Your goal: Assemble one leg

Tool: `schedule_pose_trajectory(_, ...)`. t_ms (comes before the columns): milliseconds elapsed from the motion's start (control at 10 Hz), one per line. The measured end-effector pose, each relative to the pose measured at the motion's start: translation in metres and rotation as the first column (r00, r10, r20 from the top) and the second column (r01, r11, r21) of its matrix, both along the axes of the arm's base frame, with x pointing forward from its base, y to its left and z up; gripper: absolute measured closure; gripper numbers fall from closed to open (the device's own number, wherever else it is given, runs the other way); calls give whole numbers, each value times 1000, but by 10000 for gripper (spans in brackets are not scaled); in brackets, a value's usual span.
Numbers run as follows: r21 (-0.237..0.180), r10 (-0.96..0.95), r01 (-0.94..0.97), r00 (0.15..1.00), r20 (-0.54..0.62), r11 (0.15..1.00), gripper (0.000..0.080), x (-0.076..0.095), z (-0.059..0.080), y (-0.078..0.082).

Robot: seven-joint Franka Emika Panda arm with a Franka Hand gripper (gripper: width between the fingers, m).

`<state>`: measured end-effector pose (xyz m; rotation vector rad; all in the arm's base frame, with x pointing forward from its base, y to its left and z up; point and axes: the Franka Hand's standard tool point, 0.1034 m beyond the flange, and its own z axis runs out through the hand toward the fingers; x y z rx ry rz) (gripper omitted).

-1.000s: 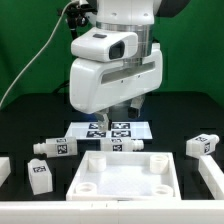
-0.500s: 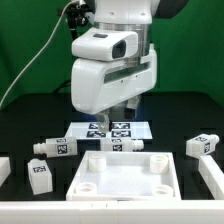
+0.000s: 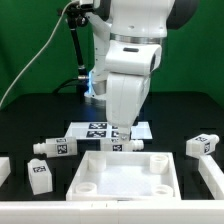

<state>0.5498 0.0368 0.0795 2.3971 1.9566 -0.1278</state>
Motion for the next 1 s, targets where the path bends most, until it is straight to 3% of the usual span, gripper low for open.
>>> schedule_pose_trajectory(300,14,88,-88,996,20,996,150,0,-6,-1)
schedule_pose_trajectory(1000,46,188,-186,981,-55,982,150,-17,-52,22)
